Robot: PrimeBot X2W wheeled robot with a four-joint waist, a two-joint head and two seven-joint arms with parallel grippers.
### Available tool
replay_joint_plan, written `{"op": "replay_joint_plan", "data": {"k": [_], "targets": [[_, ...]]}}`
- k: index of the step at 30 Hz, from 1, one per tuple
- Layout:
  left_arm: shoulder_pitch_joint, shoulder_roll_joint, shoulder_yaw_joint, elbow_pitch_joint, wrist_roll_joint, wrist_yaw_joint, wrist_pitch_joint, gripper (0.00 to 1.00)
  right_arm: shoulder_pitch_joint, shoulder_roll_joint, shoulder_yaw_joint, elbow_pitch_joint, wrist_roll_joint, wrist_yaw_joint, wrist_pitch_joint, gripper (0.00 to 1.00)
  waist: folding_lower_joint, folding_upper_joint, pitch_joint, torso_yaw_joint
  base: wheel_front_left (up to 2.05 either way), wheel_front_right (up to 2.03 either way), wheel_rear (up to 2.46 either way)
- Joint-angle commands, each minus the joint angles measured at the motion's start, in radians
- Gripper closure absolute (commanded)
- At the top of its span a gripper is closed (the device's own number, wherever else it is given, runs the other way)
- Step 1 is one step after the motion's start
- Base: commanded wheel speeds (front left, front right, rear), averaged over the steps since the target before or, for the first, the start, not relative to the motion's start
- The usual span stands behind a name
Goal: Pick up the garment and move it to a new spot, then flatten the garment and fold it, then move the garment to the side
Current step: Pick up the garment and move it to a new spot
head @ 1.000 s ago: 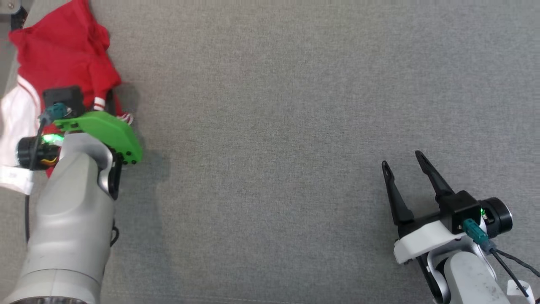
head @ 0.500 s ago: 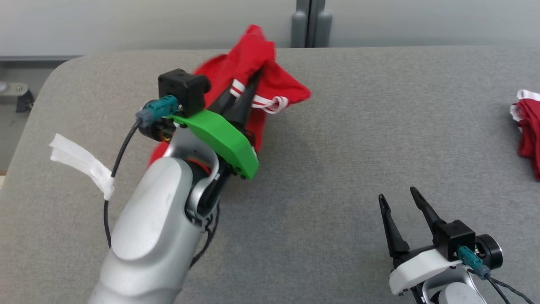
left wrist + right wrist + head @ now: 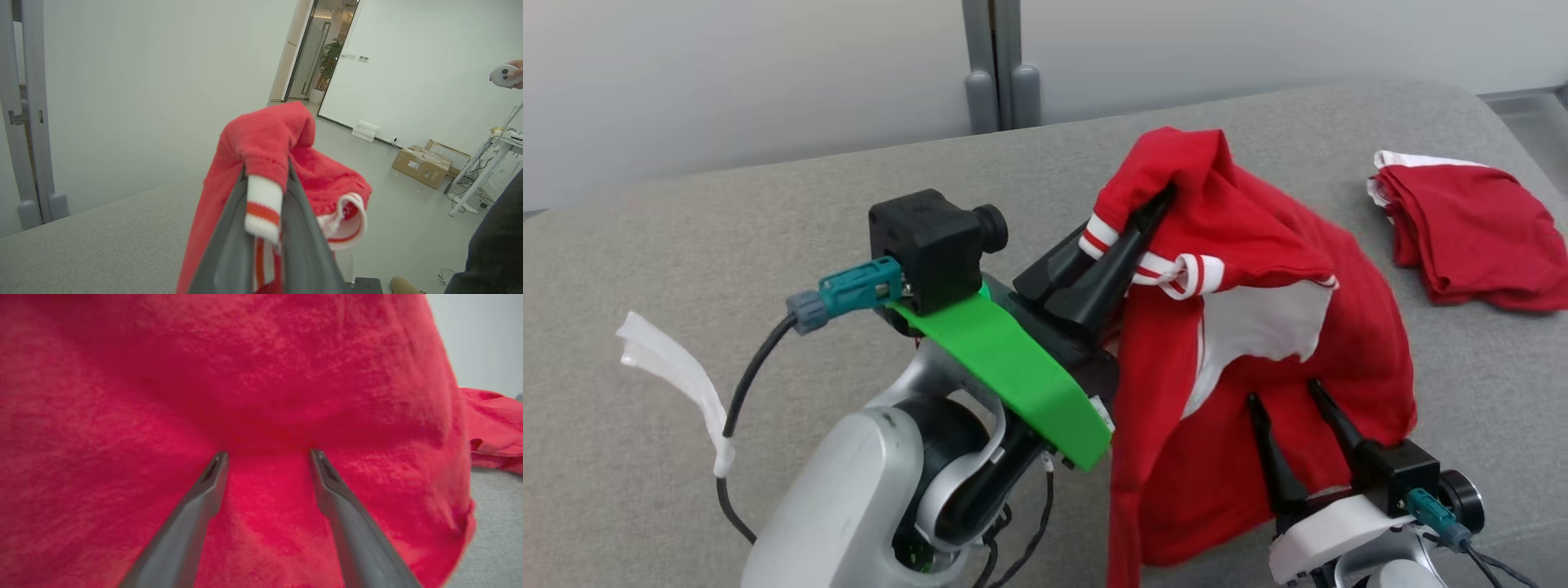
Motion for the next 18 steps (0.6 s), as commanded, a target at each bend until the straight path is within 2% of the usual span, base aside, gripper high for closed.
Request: {"op": "replay_joint_plan", "data": {"k": [1, 4, 8, 16, 17, 18], "targets": [[0.013, 0.008, 0.011, 0.025, -0.002, 0.011, 0.004, 1.00, -0.014, 0.000, 0.001, -0.003, 0.008, -0.002, -0.002, 0.00, 0.0000, -0.0001, 0.017, -0.047, 0.00, 0.00, 0.00], [-0.001, 0.027, 0.041, 0.115, 0.004, 0.021, 0.000, 1.00, -0.022, 0.000, 0.009, -0.003, 0.015, -0.002, -0.003, 0.00, 0.0000, -0.0001, 0.033, -0.072, 0.00, 0.00, 0.00], [-0.042, 0.037, 0.083, 0.319, 0.013, 0.026, -0.039, 1.00, -0.038, 0.000, 0.027, 0.004, 0.023, -0.002, -0.003, 0.00, 0.0000, -0.0001, 0.052, -0.110, 0.00, 0.00, 0.00], [-0.187, 0.015, 0.151, 0.754, 0.059, 0.036, -0.280, 1.00, -0.064, 0.000, 0.057, 0.013, 0.034, -0.002, -0.003, 0.00, 0.0000, -0.0001, 0.086, -0.176, 0.00, 0.00, 0.00], [-0.211, 0.011, 0.160, 0.795, 0.046, 0.027, -0.327, 0.75, -0.065, 0.000, 0.058, 0.014, 0.034, -0.002, -0.003, 0.00, 0.0000, -0.0001, 0.092, -0.182, 0.00, 0.00, 0.00], [-0.225, 0.009, 0.166, 0.831, 0.031, 0.020, -0.360, 0.59, -0.067, 0.000, 0.057, 0.014, 0.035, -0.002, -0.003, 0.00, 0.0000, -0.0001, 0.094, -0.184, 0.00, 0.00, 0.00]]}}
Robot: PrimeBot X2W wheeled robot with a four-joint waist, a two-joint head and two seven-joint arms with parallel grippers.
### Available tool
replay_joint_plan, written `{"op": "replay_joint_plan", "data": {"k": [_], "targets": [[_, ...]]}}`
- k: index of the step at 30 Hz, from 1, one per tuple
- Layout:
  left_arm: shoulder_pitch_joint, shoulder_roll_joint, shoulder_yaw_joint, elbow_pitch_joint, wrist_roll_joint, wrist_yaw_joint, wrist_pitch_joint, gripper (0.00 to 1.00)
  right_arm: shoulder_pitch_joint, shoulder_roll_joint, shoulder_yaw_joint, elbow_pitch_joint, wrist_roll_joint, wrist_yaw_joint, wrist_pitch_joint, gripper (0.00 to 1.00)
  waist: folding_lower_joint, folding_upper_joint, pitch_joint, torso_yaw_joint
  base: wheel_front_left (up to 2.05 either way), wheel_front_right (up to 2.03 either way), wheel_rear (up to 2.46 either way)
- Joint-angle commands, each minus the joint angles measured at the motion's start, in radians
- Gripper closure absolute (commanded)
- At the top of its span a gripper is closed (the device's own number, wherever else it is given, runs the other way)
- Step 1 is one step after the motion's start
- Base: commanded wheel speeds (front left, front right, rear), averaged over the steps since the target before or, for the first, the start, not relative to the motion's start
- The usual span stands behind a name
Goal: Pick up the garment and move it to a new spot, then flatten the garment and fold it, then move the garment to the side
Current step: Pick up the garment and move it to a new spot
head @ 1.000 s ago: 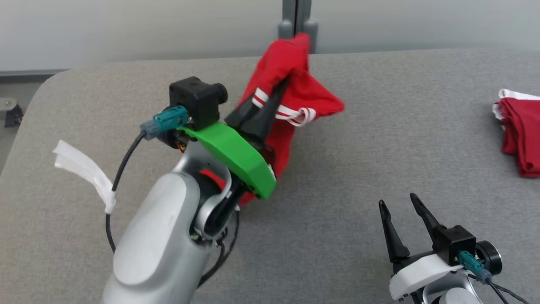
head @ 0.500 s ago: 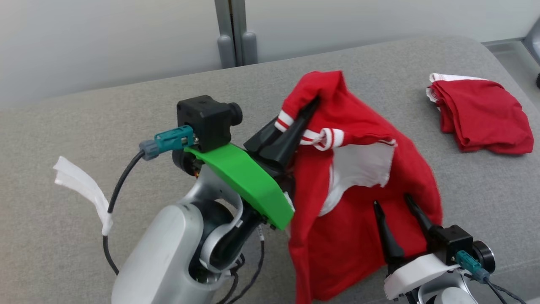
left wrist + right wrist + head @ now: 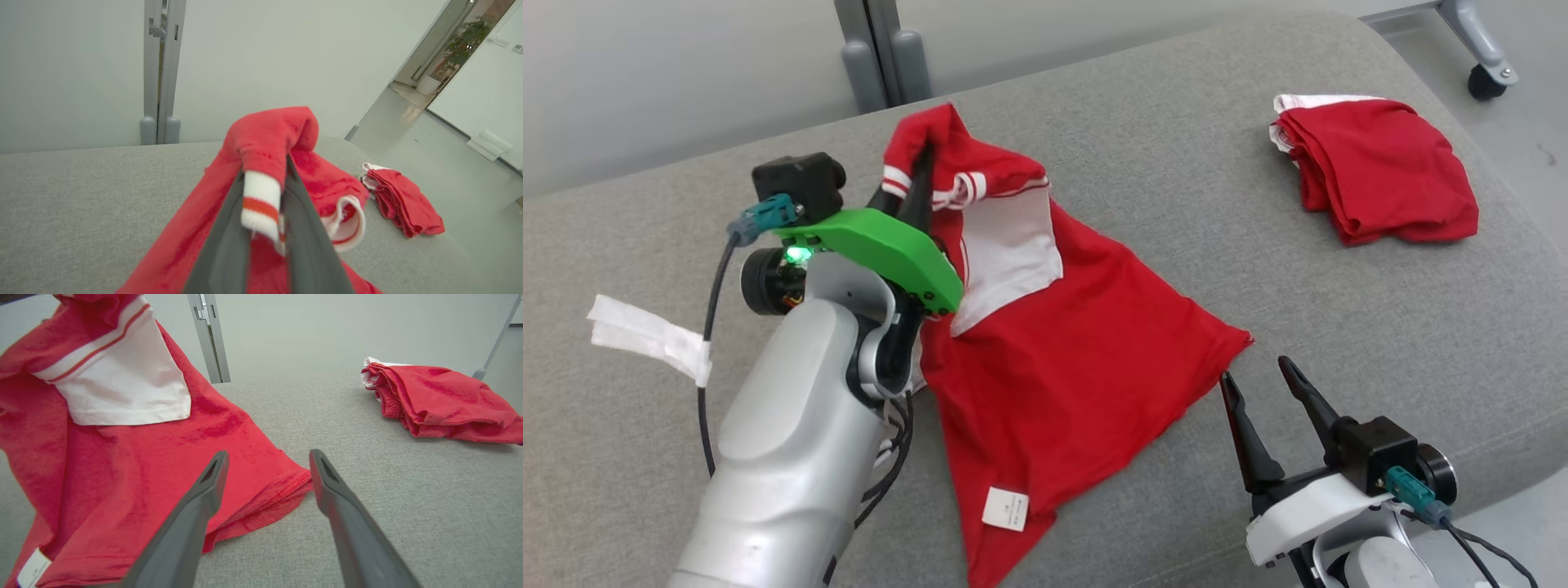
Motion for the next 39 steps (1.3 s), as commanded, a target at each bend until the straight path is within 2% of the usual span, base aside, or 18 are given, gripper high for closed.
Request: {"op": "replay_joint_plan", "data": {"k": [1, 2, 3, 9, 14, 19, 24, 29, 33, 36, 39], "targets": [[-0.027, 0.000, 0.011, 0.044, -0.031, -0.011, -0.038, 0.58, -0.009, 0.000, -0.001, 0.003, 0.004, -0.002, -0.002, 0.00, 0.0000, 0.0000, 0.022, -0.022, 0.00, 0.00, 0.00], [-0.037, -0.002, 0.014, 0.075, -0.052, -0.016, -0.062, 0.17, -0.009, 0.000, -0.001, 0.004, 0.004, -0.002, -0.002, 0.00, 0.0000, 0.0000, 0.022, -0.024, 0.00, 0.00, 0.00], [-0.052, -0.004, 0.010, 0.114, -0.065, -0.018, -0.085, 0.00, -0.009, 0.000, 0.000, 0.005, 0.005, -0.002, -0.002, 0.00, 0.0000, 0.0000, 0.023, -0.026, 0.00, 0.00, 0.00], [-0.088, -0.003, -0.057, 0.280, -0.050, -0.014, -0.202, 0.00, -0.003, 0.000, -0.003, 0.010, 0.013, -0.002, -0.002, 0.00, 0.0000, 0.0000, 0.011, -0.023, 0.00, 0.00, 0.00], [-0.015, -0.004, -0.053, 0.293, -0.060, -0.033, -0.258, 0.00, 0.029, 0.000, -0.033, 0.006, 0.009, -0.002, -0.002, 0.00, 0.0000, 0.0000, -0.027, 0.005, 0.00, 0.00, 0.00], [0.138, 0.001, 0.005, 0.164, -0.018, -0.007, -0.269, 0.00, 0.061, 0.000, -0.090, -0.011, -0.018, -0.002, -0.003, 0.00, 0.0000, 0.0000, -0.070, 0.055, 0.00, 0.00, 0.00], [0.353, 0.004, 0.064, -0.039, 0.100, 0.021, -0.269, 0.00, 0.098, 0.000, -0.160, -0.030, -0.059, -0.002, -0.003, 0.00, 0.0000, 0.0000, -0.105, 0.134, 0.00, 0.00, 0.00], [0.529, 0.012, 0.118, -0.189, 0.224, 0.025, -0.268, 0.00, 0.120, -0.001, -0.209, -0.043, -0.089, -0.002, -0.003, 0.00, 0.0000, 0.0000, -0.130, 0.191, 0.00, 0.00, 0.00], [0.681, 0.011, 0.176, -0.317, 0.345, 0.006, -0.268, 0.00, 0.129, 0.000, -0.244, -0.048, -0.092, -0.002, -0.003, 0.00, 0.0000, 0.0000, -0.144, 0.232, 0.00, 0.00, 0.00], [0.756, 0.007, 0.211, -0.349, 0.384, -0.007, -0.268, 0.00, 0.135, -0.001, -0.253, -0.050, -0.092, -0.002, -0.003, 0.00, 0.0000, 0.0000, -0.150, 0.253, 0.00, 0.00, 0.00], [0.816, 0.006, 0.246, -0.366, 0.415, -0.040, -0.268, 0.00, 0.149, -0.001, -0.256, -0.048, -0.089, -0.002, -0.003, 0.00, 0.0000, 0.0000, -0.157, 0.272, 0.00, 0.00, 0.00]]}}
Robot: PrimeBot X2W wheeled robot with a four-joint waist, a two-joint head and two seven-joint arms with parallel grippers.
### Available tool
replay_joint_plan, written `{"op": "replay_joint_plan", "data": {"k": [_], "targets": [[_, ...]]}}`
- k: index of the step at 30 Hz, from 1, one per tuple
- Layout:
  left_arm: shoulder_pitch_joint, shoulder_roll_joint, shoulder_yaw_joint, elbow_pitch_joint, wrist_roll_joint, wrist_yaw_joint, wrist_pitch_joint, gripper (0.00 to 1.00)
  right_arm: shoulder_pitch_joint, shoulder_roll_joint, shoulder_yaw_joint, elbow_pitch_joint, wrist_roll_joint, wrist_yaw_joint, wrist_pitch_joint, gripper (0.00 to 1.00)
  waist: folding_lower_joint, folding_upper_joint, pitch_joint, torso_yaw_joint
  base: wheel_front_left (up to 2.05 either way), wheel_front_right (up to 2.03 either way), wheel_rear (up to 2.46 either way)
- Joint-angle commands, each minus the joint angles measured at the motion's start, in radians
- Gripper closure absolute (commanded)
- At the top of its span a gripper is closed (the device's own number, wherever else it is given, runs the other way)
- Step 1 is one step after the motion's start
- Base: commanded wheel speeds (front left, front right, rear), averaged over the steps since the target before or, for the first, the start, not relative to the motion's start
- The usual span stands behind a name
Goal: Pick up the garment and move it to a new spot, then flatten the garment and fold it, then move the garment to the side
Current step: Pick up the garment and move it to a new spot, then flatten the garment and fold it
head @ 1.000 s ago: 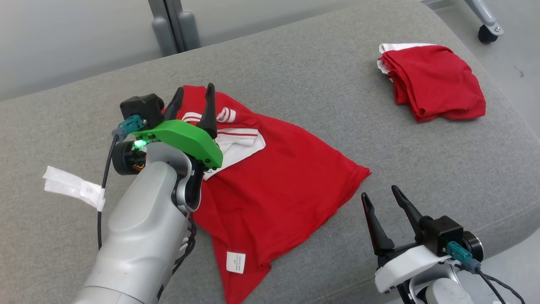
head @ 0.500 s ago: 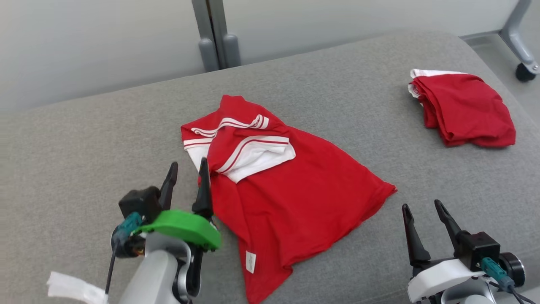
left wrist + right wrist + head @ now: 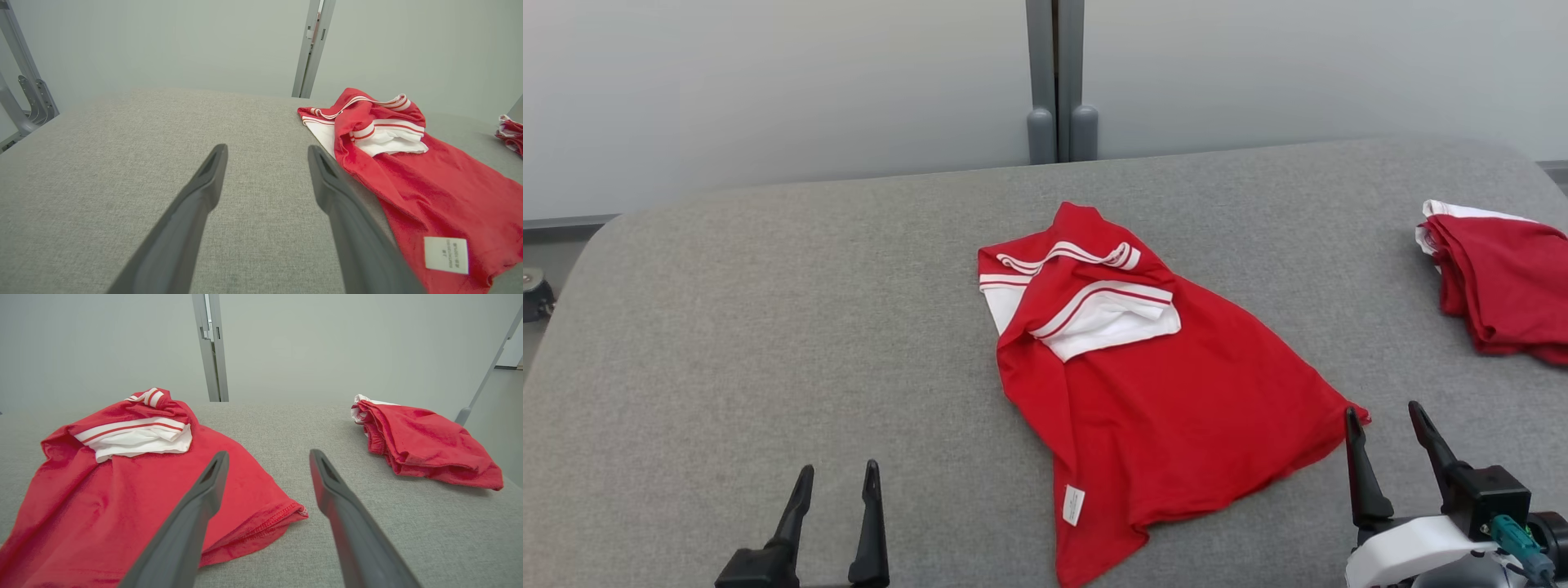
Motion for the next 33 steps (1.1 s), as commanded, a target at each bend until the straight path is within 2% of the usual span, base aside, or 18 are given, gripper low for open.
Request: {"op": "replay_joint_plan", "data": {"k": [1, 6, 12, 33], "targets": [[0.026, 0.002, 0.016, -0.010, 0.012, -0.019, 0.000, 0.00, 0.020, -0.002, -0.001, 0.001, -0.003, -0.002, -0.002, 0.00, 0.0000, 0.0000, -0.019, 0.028, 0.00, 0.00, 0.00], [0.089, -0.004, 0.075, -0.021, 0.032, -0.070, 0.000, 0.00, 0.028, -0.002, 0.006, 0.011, 0.002, -0.002, -0.002, 0.00, 0.0000, 0.0000, -0.030, 0.043, 0.00, 0.00, 0.00], [0.122, -0.009, 0.107, -0.022, 0.034, -0.091, 0.000, 0.00, 0.036, -0.002, 0.012, 0.021, 0.004, -0.002, -0.002, 0.00, 0.0000, 0.0000, -0.040, 0.050, 0.00, 0.00, 0.00], [0.118, -0.009, 0.091, -0.027, -0.016, -0.081, 0.000, 0.00, 0.020, -0.002, 0.025, 0.032, -0.007, -0.002, -0.002, 0.00, 0.0000, 0.0000, -0.034, 0.048, 0.00, 0.00, 0.00]]}}
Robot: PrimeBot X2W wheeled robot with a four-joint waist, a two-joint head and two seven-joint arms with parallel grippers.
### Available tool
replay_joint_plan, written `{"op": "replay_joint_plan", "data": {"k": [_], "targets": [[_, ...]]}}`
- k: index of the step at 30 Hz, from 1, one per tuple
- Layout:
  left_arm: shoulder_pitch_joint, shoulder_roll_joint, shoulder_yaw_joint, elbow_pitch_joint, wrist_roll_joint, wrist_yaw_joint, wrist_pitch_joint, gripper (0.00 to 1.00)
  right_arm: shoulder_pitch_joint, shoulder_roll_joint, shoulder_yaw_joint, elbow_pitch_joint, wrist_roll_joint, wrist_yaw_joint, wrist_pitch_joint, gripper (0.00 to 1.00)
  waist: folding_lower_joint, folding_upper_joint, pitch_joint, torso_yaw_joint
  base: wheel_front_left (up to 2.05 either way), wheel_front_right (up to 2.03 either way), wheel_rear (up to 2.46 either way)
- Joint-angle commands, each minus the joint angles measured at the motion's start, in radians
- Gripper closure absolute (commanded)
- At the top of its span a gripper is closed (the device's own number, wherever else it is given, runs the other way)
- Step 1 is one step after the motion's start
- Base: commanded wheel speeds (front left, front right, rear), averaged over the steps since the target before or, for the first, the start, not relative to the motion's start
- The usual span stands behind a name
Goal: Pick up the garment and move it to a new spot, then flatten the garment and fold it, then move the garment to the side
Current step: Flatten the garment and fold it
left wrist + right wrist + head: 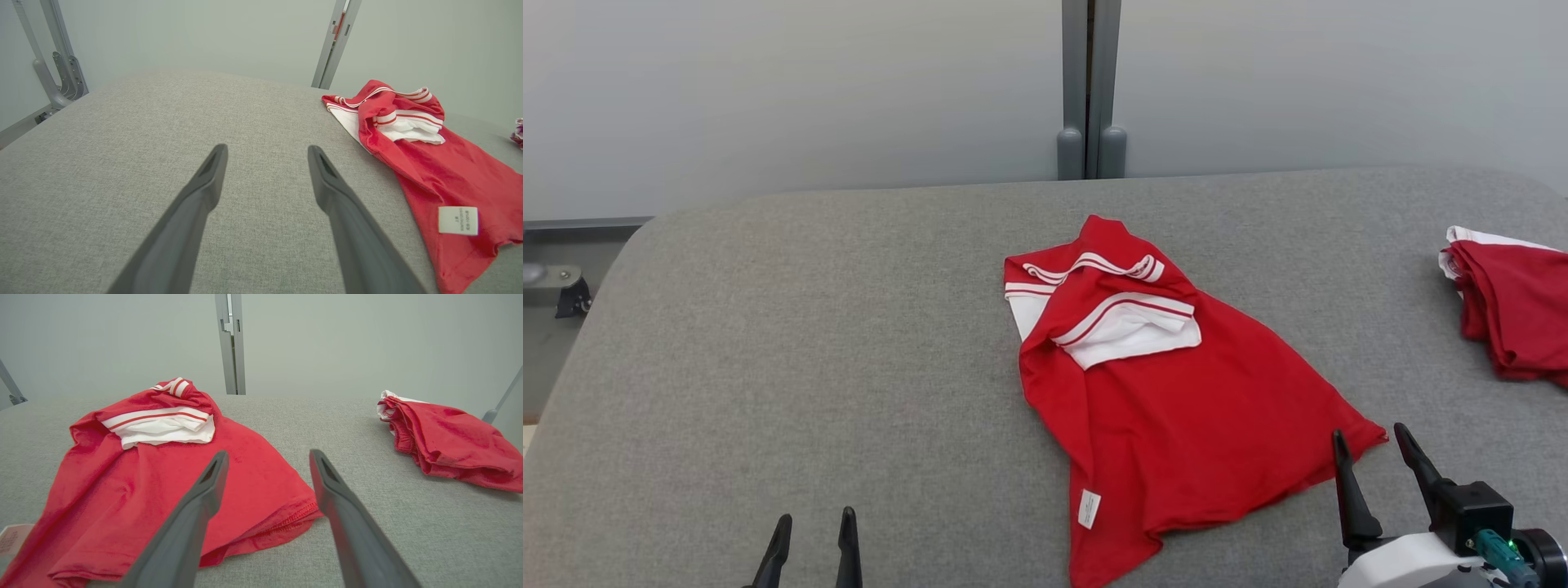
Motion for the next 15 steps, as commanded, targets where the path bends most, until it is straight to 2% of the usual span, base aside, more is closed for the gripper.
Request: {"op": "replay_joint_plan", "data": {"k": [1, 15], "targets": [[-0.001, 0.001, -0.005, -0.004, -0.010, 0.002, 0.000, 0.00, -0.005, -0.002, 0.000, 0.003, -0.009, -0.002, -0.003, 0.00, 0.0000, 0.0000, 0.002, -0.003, 0.00, 0.00, 0.00], [-0.030, 0.001, -0.042, -0.020, -0.035, 0.014, 0.000, 0.00, -0.016, -0.002, 0.012, -0.017, -0.014, -0.002, -0.003, 0.00, 0.0000, 0.0000, 0.009, -0.020, 0.00, 0.00, 0.00]]}}
